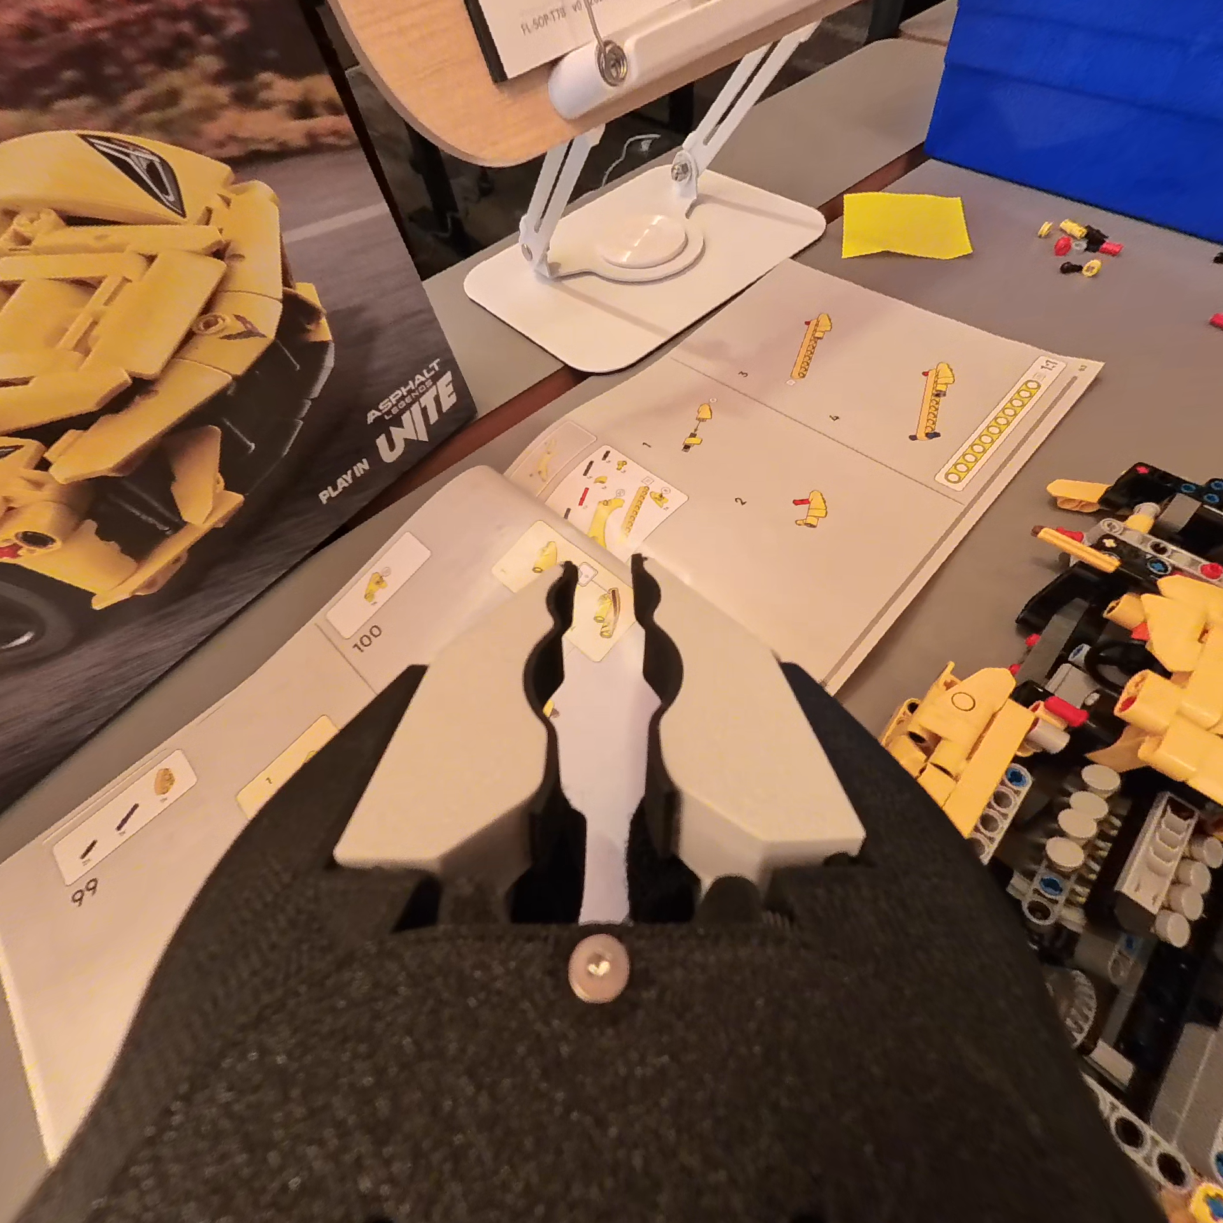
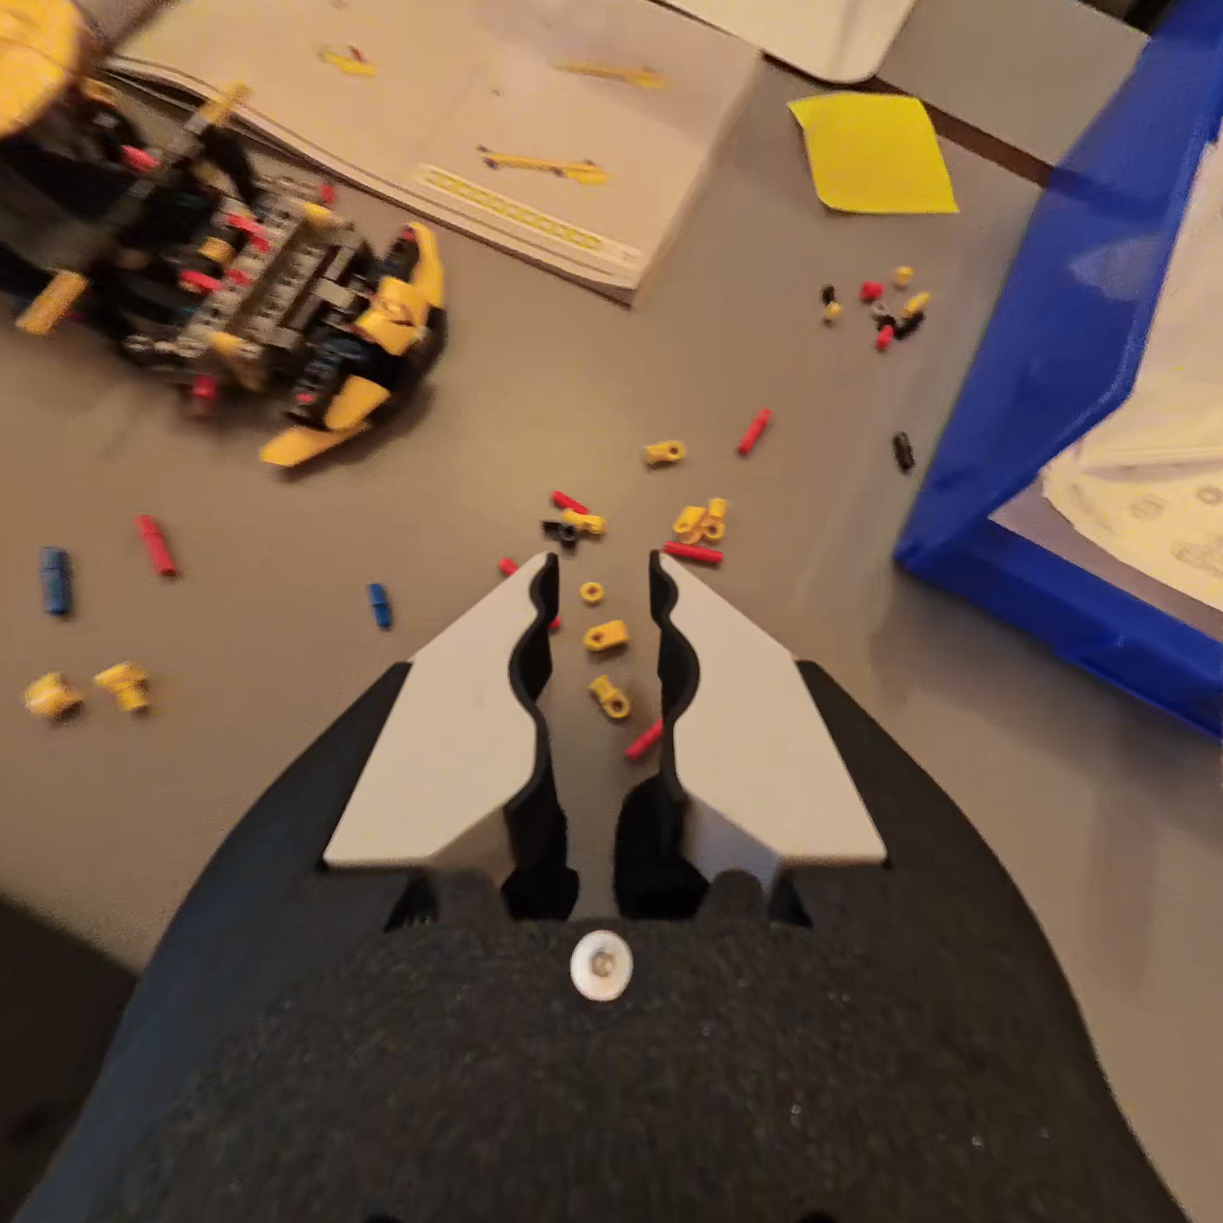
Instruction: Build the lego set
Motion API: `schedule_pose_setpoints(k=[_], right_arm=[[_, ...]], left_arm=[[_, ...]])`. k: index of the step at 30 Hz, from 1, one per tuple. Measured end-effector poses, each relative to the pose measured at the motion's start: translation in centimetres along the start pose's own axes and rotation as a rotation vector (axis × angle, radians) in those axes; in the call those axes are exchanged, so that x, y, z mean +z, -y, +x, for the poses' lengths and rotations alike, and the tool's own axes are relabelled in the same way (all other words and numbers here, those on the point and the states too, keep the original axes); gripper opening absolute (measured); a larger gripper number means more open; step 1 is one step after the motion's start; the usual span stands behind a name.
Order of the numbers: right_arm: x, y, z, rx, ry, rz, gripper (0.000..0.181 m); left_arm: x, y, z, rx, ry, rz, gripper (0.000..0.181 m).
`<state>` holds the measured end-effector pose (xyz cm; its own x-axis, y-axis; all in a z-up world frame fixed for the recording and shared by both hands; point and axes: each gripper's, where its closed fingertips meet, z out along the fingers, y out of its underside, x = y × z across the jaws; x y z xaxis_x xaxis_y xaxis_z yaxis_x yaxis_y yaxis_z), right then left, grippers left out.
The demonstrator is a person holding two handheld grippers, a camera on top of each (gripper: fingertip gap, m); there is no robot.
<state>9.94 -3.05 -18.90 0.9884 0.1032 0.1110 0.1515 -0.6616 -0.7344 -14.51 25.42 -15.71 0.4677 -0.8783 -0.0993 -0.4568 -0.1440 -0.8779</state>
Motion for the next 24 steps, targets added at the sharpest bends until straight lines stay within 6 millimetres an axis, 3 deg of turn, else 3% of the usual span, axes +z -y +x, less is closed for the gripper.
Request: schedule_pose_setpoints(k=[5,7,10,12,14,16,21,24], right_arm=[[1.9,-0.7,0.0,0.023,0.067,-0.041,0.027],[1.9,-1.1,1.0,0.011,0.037,-0.061,0.026],[2.1,0.5,3.3,0.084,-0.037,-0.005,0.025],[3.3,1.7,4.5,0.056,-0.142,-0.014,0.030],[4.8,1.8,5.6,0.033,-0.251,-0.117,0.043],[6.0,2.4,6.0,-0.002,-0.279,-0.224,0.037],[7.2,7.2,5.8,-0.287,-0.084,-0.435,0.039],[6.6,7.5,7.5,-0.556,0.062,-0.729,0.043]], left_arm=[[0.0,-0.2,-0.2,-0.003,0.002,-0.003,0.017],[0.0,-0.3,-0.3,-0.006,0.004,-0.005,0.017],[0.1,-0.3,-0.4,-0.010,0.004,-0.005,0.017],[0.2,-0.3,-0.1,-0.009,0.000,-0.005,0.017],[0.4,-0.4,0.2,-0.002,-0.009,-0.010,0.017],[0.6,-0.5,0.5,0.007,-0.013,-0.016,0.017],[0.4,0.0,0.7,-0.011,-0.032,0.006,0.017],[0.0,0.4,0.6,-0.034,-0.040,0.030,0.017]])
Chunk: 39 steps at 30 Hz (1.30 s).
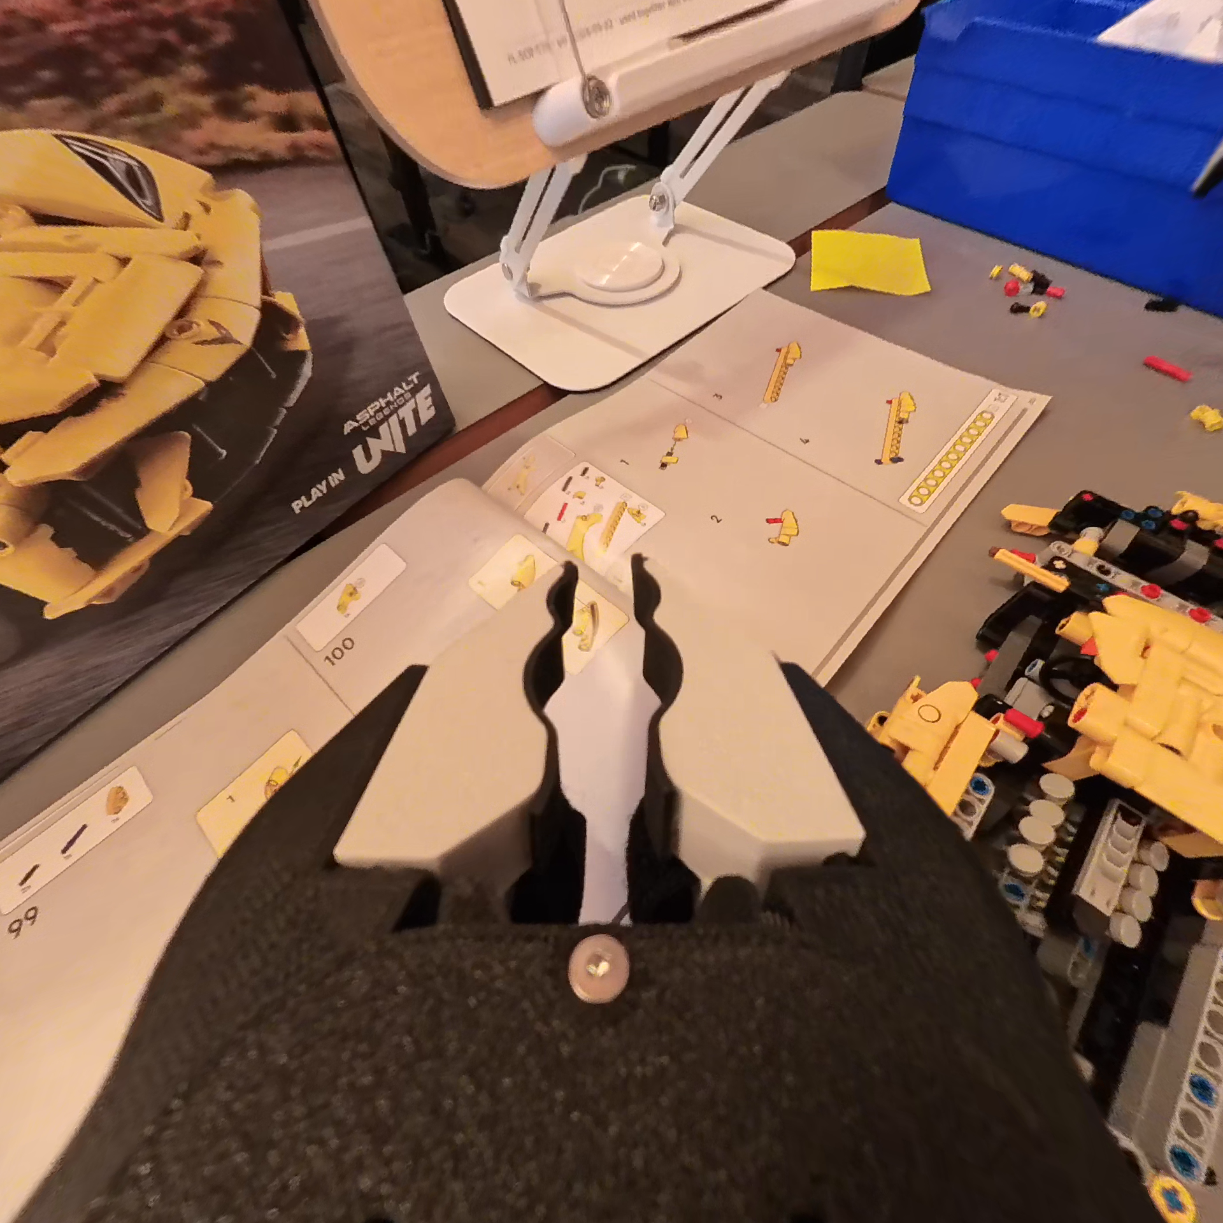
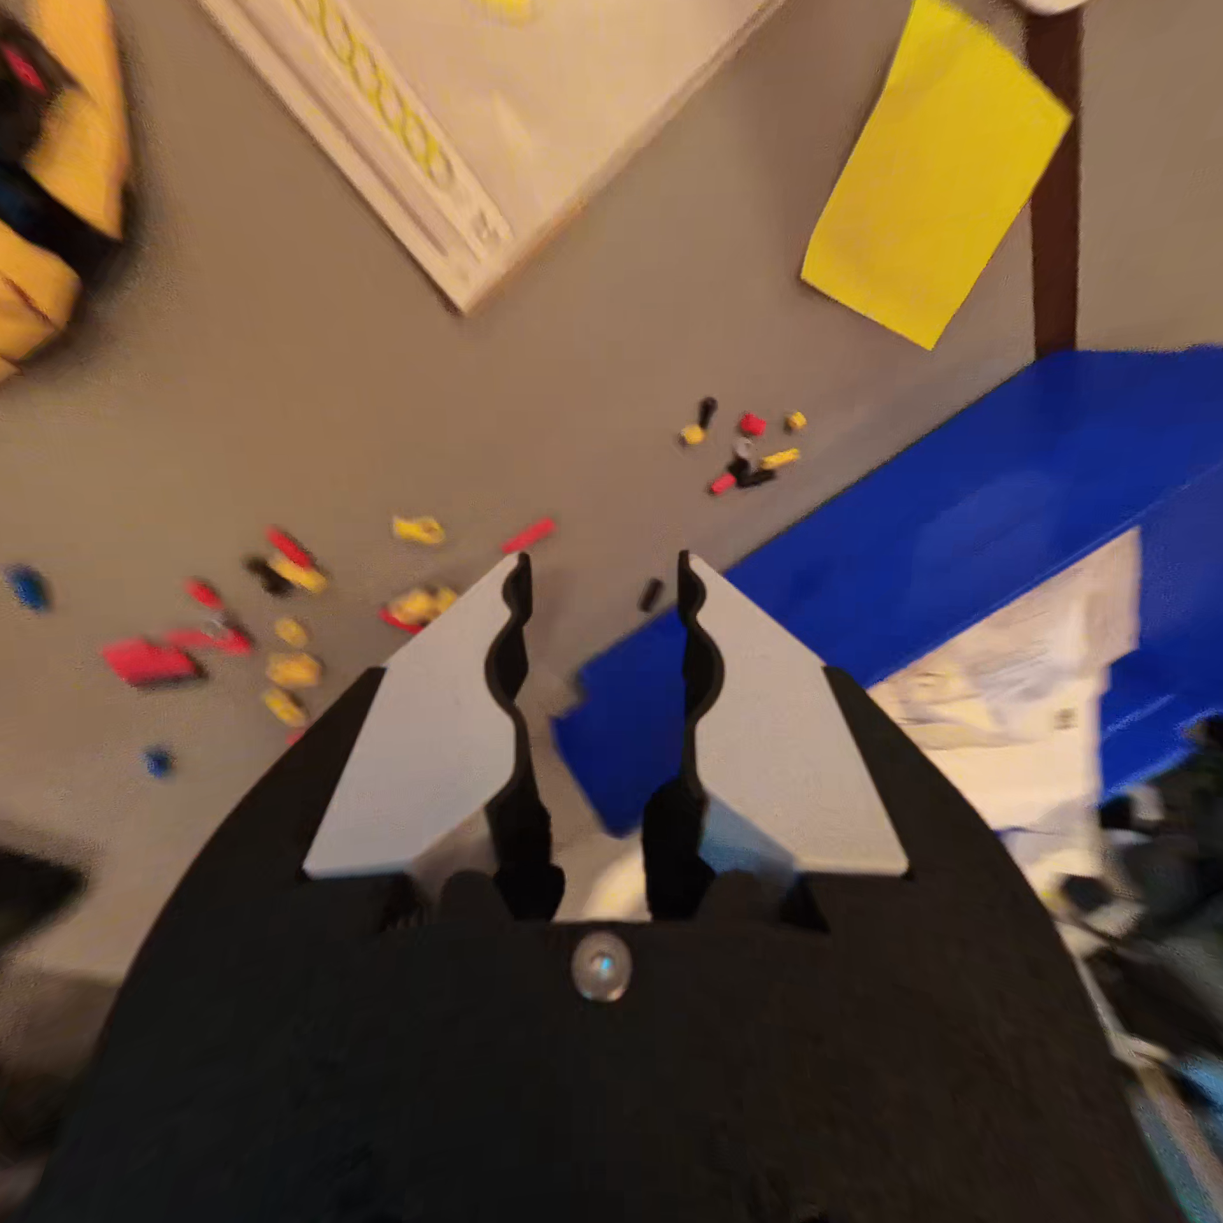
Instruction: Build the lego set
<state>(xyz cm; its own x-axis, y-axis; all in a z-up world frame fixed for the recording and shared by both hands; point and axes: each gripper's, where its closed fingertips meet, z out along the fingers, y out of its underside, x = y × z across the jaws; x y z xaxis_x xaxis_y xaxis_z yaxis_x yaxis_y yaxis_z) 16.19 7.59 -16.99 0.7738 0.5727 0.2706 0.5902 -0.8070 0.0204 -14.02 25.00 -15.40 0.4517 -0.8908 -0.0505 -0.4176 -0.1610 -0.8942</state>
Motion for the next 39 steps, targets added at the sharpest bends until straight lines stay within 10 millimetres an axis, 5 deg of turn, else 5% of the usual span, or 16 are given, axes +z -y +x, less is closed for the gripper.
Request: schedule_pose_setpoints(k=[2,6,9,12,19,34,39], right_arm=[[1.1,-1.1,1.5,-0.123,0.056,-0.179,0.037],[2.1,-3.3,0.9,-0.195,0.168,-0.490,0.038],[3.0,-4.2,1.7,-0.340,0.110,-0.524,0.029],[3.5,-5.4,1.9,-0.282,0.173,-0.565,0.026],[4.0,-3.7,2.5,-0.217,0.220,-0.584,0.027],[7.1,-5.9,2.6,-0.246,0.238,-0.757,0.024],[7.0,-6.4,2.2,-0.268,0.262,-0.765,0.006]], left_arm=[[-0.3,0.4,-0.2,-0.023,-0.006,0.021,0.017],[-0.8,0.8,-0.7,-0.054,-0.009,0.046,0.017],[-1.0,1.2,-0.8,-0.065,-0.012,0.064,0.017],[-0.9,1.2,-0.4,-0.076,-0.035,0.064,0.017],[-0.3,0.5,-0.4,-0.035,-0.023,0.031,0.017],[-0.9,1.0,-0.6,-0.035,-0.015,0.046,0.017],[-0.6,0.8,-0.5,-0.028,-0.016,0.035,0.017]])
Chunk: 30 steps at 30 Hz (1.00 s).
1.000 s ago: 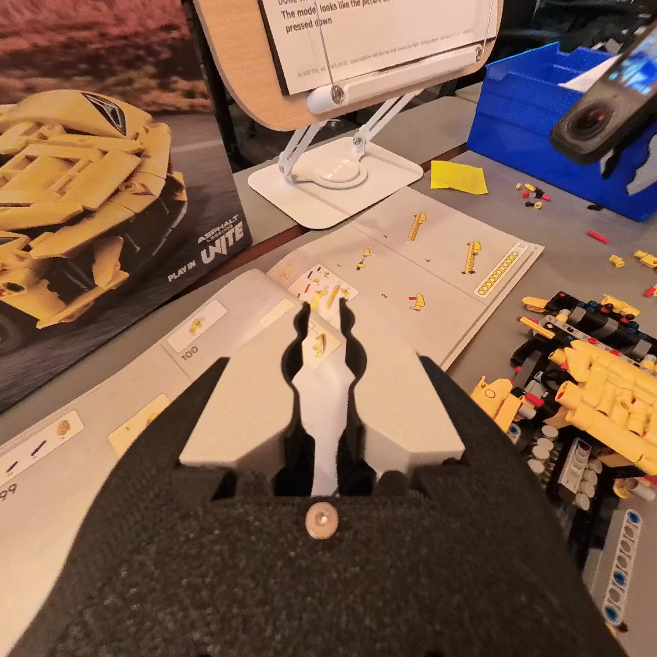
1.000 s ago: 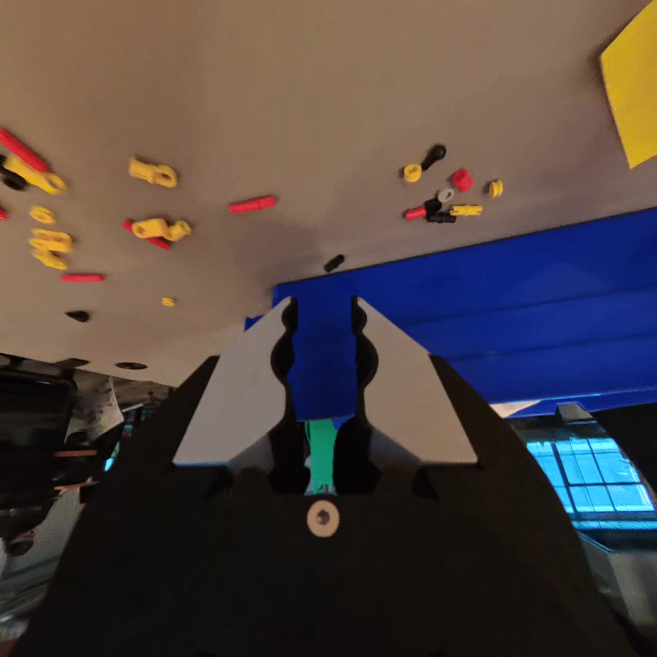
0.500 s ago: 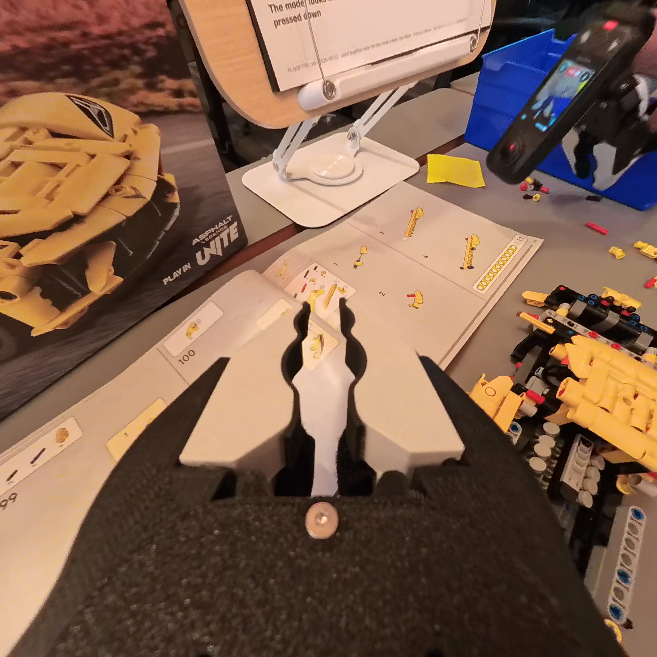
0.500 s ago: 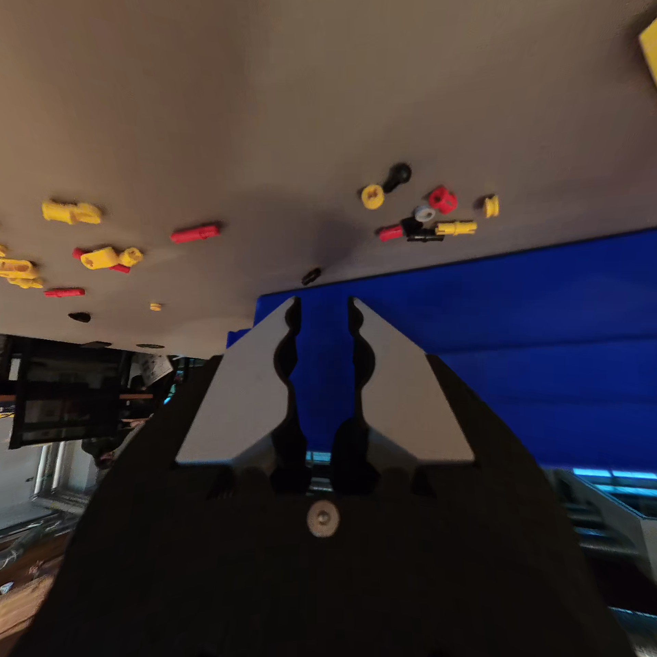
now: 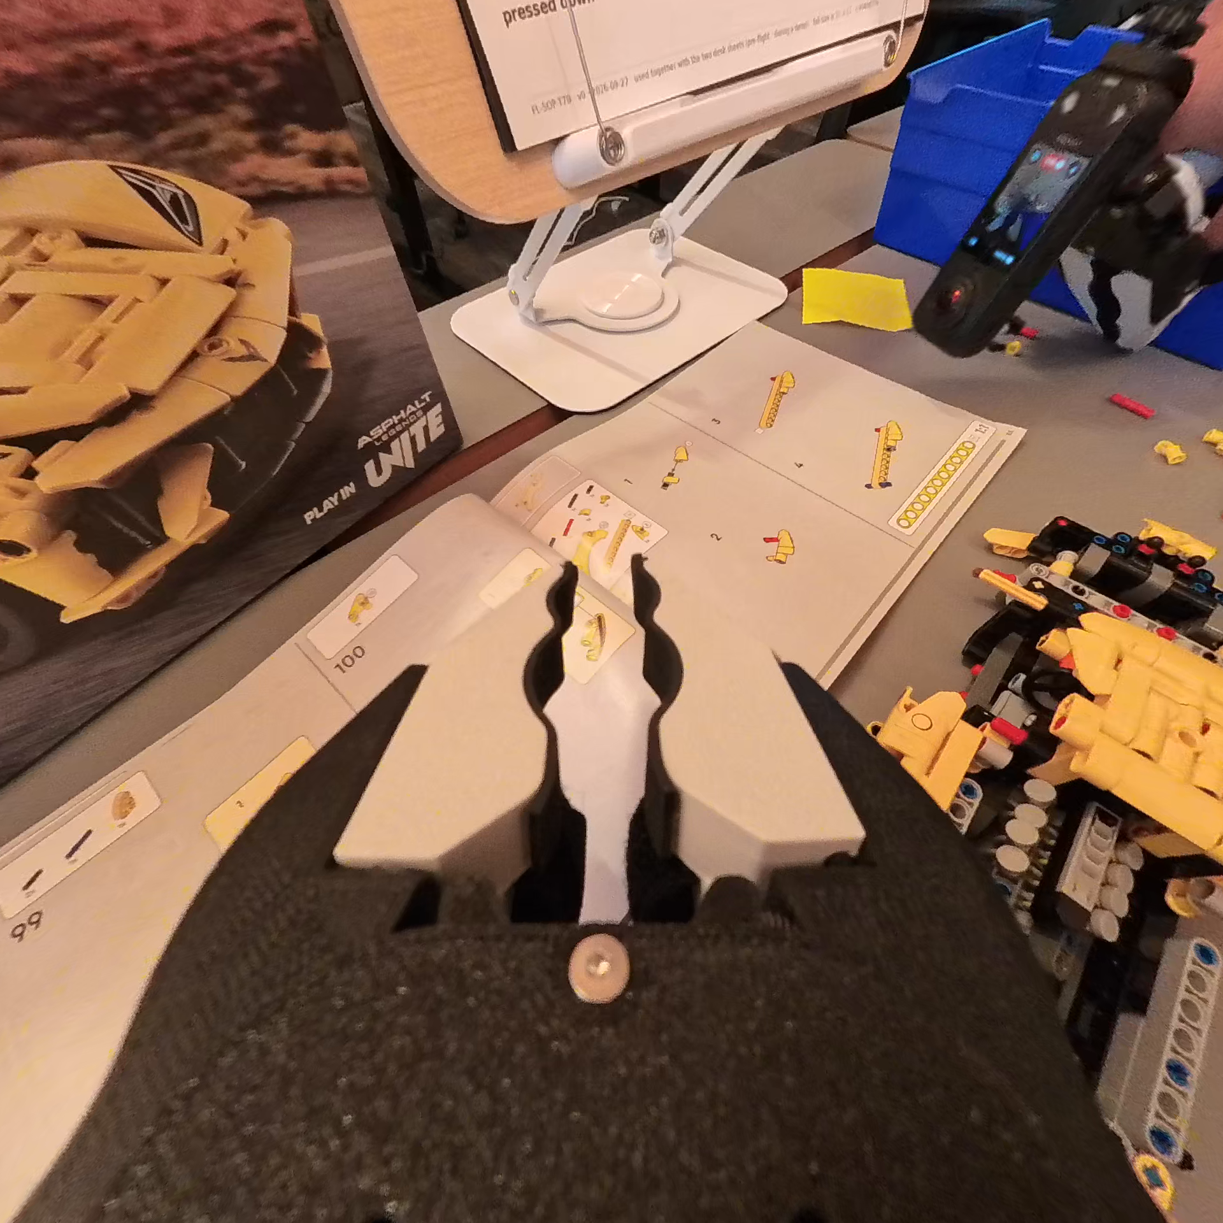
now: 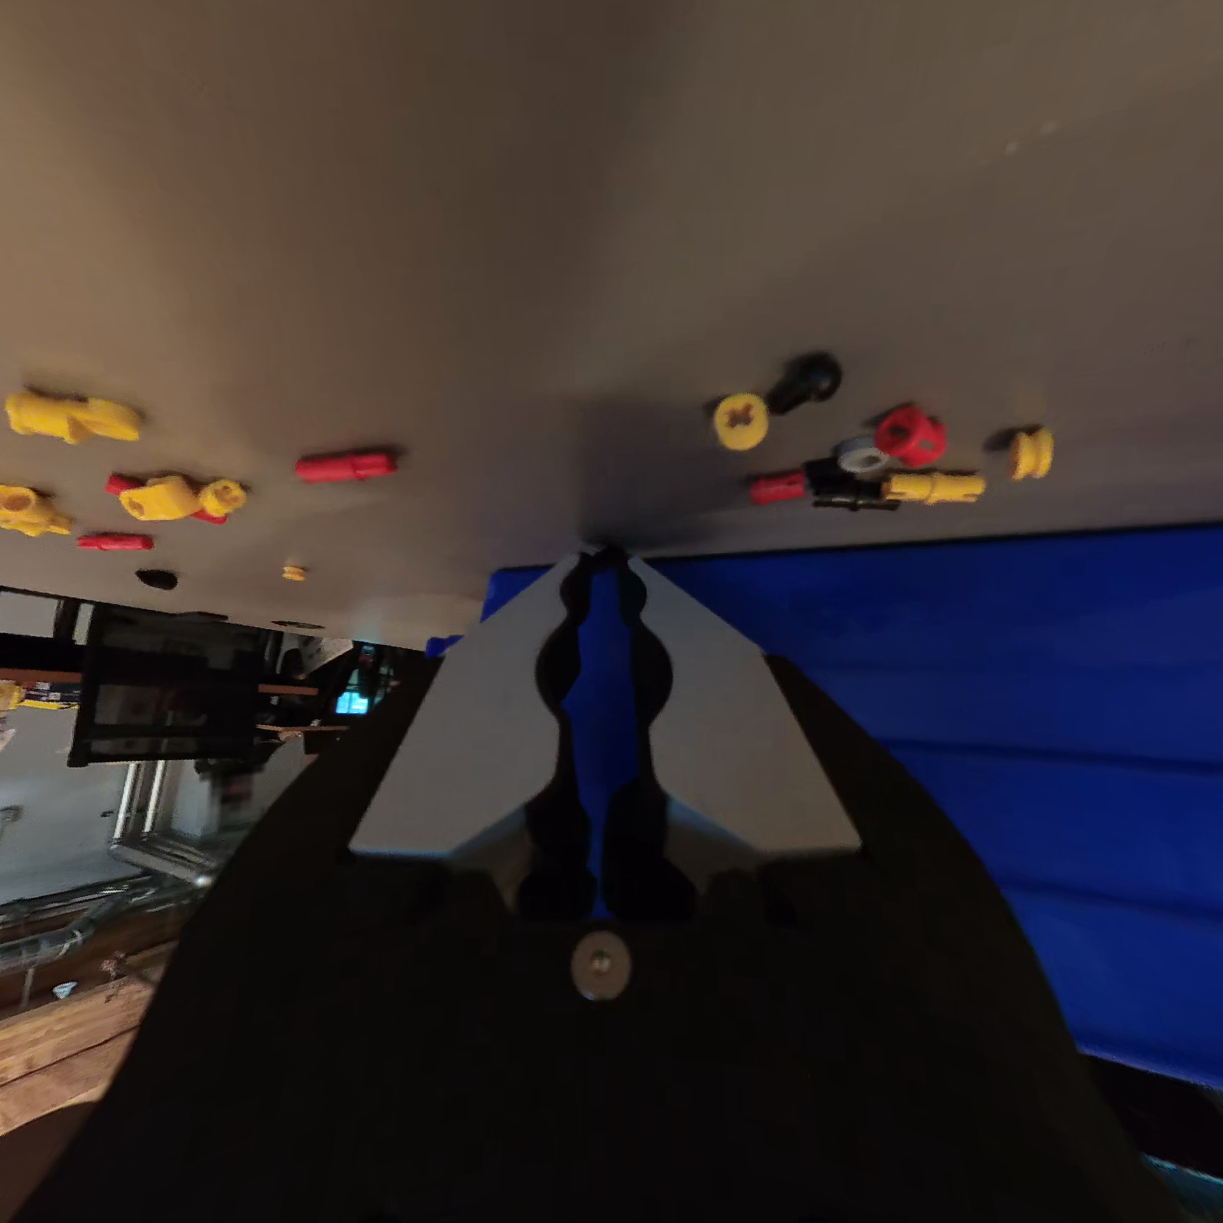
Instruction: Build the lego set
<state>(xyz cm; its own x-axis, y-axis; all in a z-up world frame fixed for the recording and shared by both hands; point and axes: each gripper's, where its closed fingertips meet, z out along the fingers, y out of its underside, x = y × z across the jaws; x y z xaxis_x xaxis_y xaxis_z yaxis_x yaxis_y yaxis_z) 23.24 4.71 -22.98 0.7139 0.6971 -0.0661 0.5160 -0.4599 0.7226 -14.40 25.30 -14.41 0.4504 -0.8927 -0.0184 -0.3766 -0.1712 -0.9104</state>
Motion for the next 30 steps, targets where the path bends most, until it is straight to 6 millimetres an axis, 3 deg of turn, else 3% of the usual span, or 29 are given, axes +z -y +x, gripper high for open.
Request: schedule_pose_setpoints(k=[4,7,8,11,13,16,21,30], right_arm=[[-2.7,0.2,-1.5,-0.002,-0.005,0.152,0.004],[-6.7,0.8,-5.2,-0.028,-0.030,0.389,0.003],[-8.0,1.2,-7.2,-0.044,-0.026,0.482,0.003],[-10.7,3.2,-15.8,-0.143,0.092,0.773,0.004],[-10.8,4.8,-20.9,-0.177,0.151,0.901,0.004],[-9.3,7.1,-25.3,-0.138,0.175,1.004,0.004],[-7.0,9.2,-27.8,-0.026,0.230,1.045,0.004],[-6.7,9.5,-28.1,-0.011,0.181,1.072,0.008]], left_arm=[[0.2,-0.3,0.1,0.005,-0.003,-0.011,0.017],[0.4,-0.5,0.2,0.013,-0.001,-0.022,0.017],[0.4,-0.6,0.2,0.014,0.000,-0.023,0.017],[0.5,-0.7,0.2,0.010,-0.003,-0.027,0.017],[0.6,-0.9,0.2,0.012,-0.001,-0.034,0.017],[0.7,-1.3,0.1,0.018,0.010,-0.053,0.017],[1.0,-1.4,0.5,0.023,0.002,-0.059,0.017],[0.7,-0.9,0.8,0.044,0.008,-0.047,0.017]])
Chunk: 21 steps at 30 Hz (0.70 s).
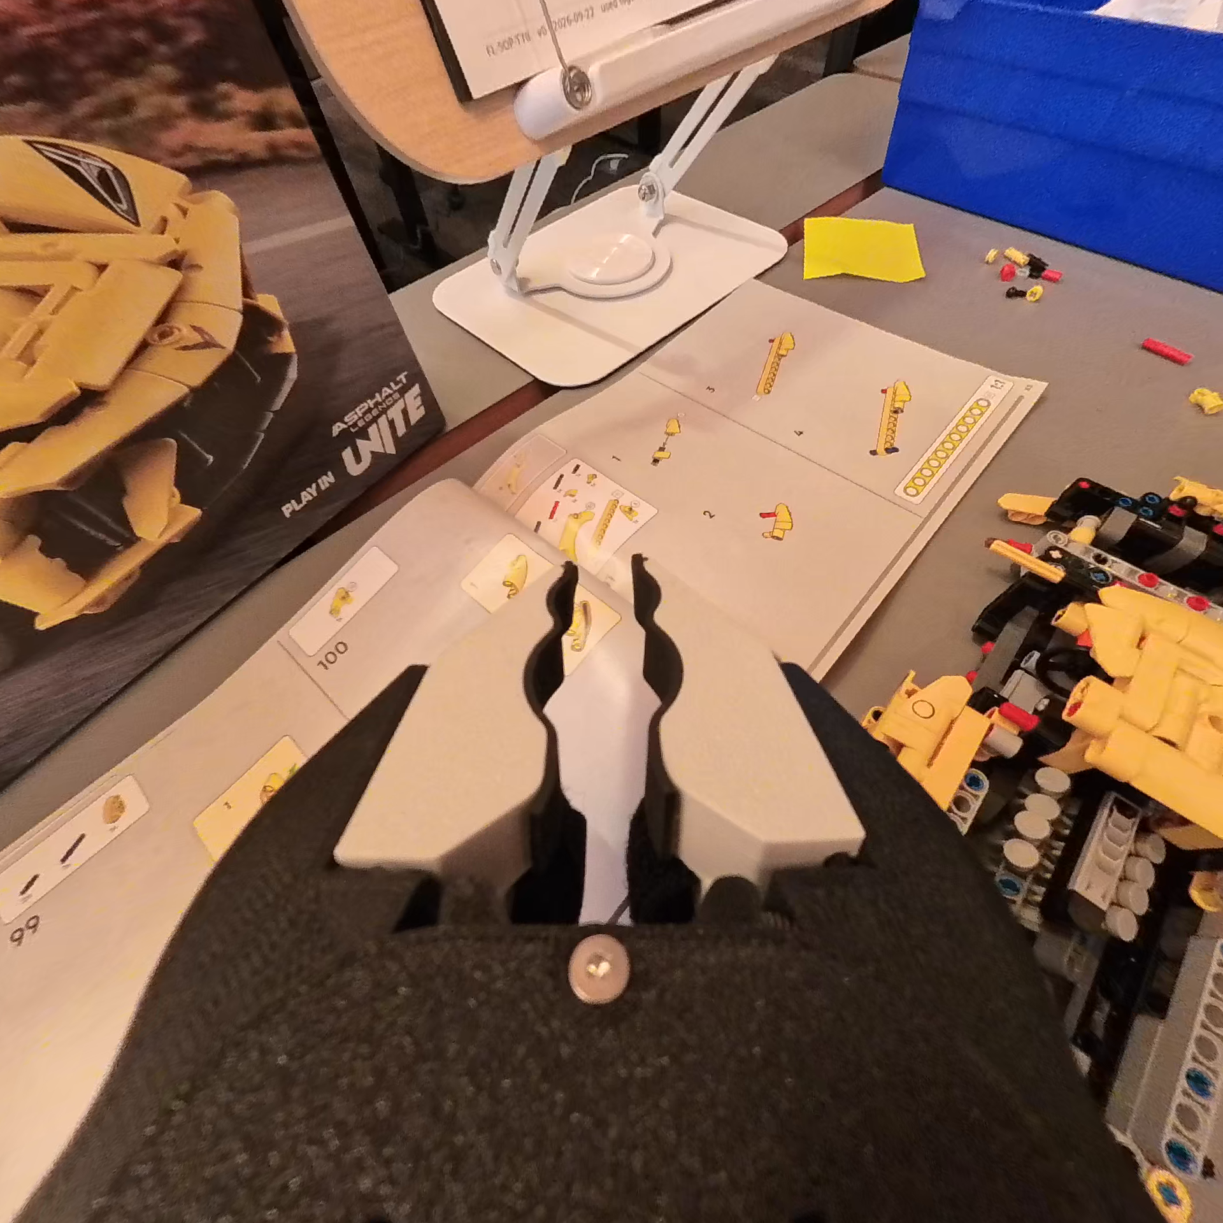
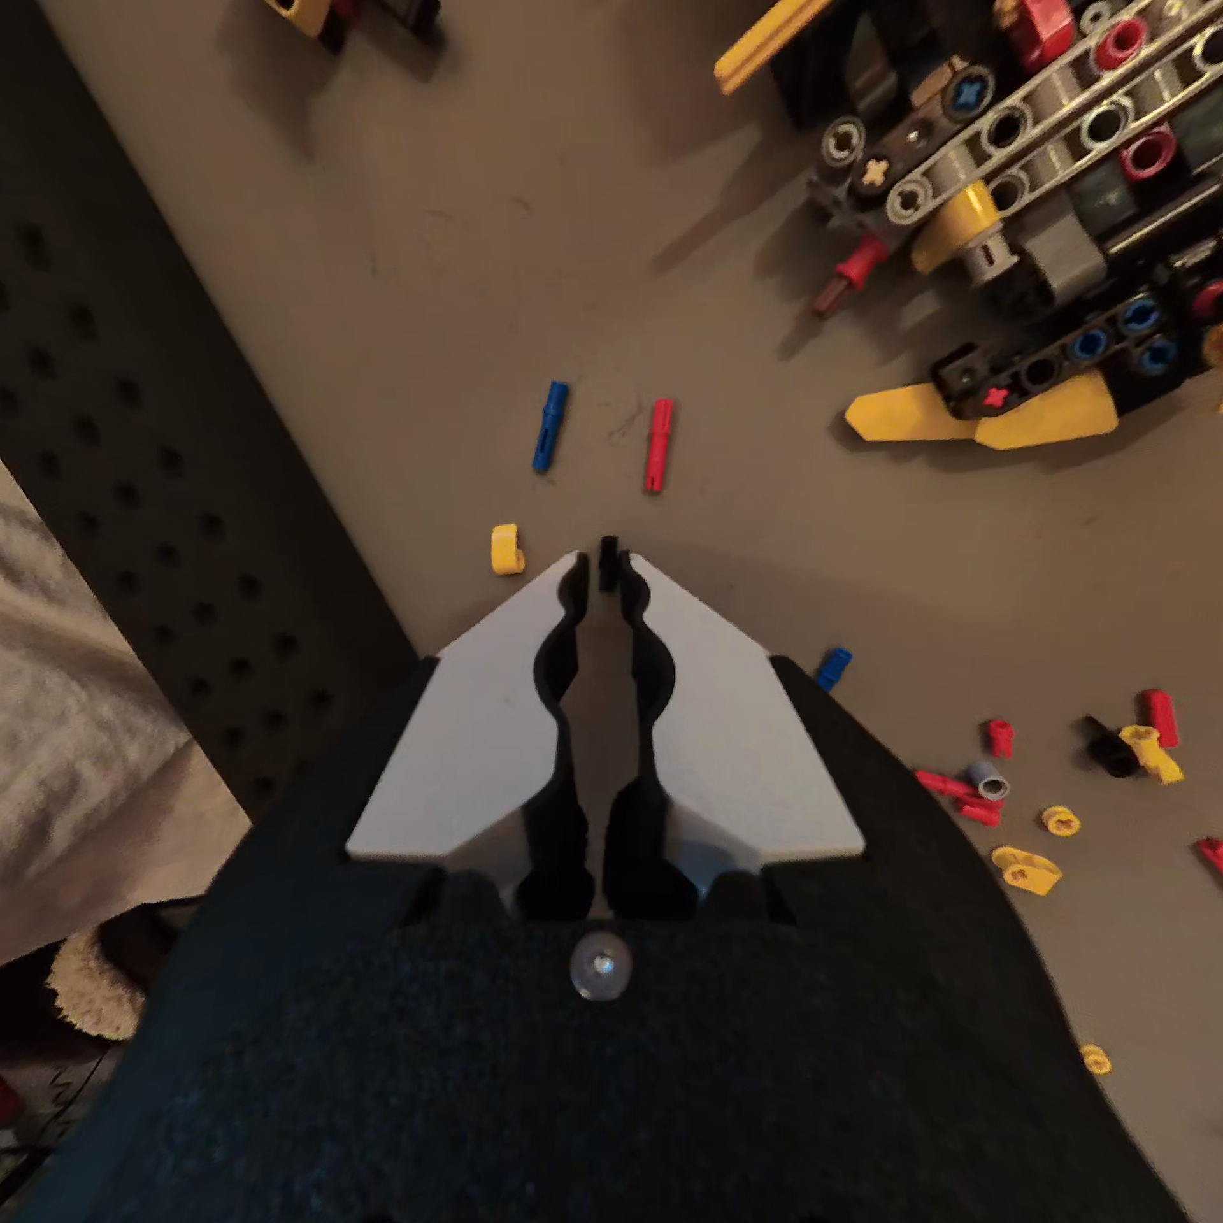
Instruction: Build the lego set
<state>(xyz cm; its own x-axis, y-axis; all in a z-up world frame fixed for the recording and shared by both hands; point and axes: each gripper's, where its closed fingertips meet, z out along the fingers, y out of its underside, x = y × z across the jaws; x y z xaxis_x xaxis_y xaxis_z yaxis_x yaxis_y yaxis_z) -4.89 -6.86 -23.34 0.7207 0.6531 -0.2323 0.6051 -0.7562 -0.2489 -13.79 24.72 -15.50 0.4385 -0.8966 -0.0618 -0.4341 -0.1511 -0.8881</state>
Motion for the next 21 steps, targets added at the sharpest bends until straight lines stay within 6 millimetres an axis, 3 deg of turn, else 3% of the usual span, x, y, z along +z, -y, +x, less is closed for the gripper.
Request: schedule_pose_setpoints(k=[2,5,7,9,11,14,18,21], right_arm=[[-1.6,-0.8,0.5,0.009,-0.035,-0.002,0.017],[-7.3,-2.5,2.7,0.123,-0.172,0.151,0.019],[-10.7,-5.3,4.1,0.235,-0.266,0.234,0.022],[-12.0,-8.8,5.1,0.330,-0.333,0.281,0.023],[-11.2,-11.2,5.3,0.404,-0.358,0.308,0.025],[-8.8,-12.3,5.1,0.433,-0.379,0.374,0.025],[-7.2,-9.4,5.4,0.421,-0.432,0.533,0.026],[-5.8,-7.6,5.7,0.332,-0.493,0.520,0.032]], left_arm=[[-0.1,0.1,-0.1,0.003,0.005,0.002,0.017],[-0.3,0.3,-0.1,0.004,0.009,0.007,0.017],[-0.3,0.3,-0.2,0.003,0.010,0.007,0.017],[-0.3,0.1,-0.3,0.003,0.013,0.003,0.017],[-0.2,0.0,-0.4,0.005,0.016,-0.003,0.017],[-0.1,-0.2,-0.4,0.007,0.022,-0.007,0.017],[0.1,-0.6,-0.7,0.019,0.036,-0.027,0.017],[0.2,-0.8,-0.6,0.029,0.040,-0.039,0.017]])
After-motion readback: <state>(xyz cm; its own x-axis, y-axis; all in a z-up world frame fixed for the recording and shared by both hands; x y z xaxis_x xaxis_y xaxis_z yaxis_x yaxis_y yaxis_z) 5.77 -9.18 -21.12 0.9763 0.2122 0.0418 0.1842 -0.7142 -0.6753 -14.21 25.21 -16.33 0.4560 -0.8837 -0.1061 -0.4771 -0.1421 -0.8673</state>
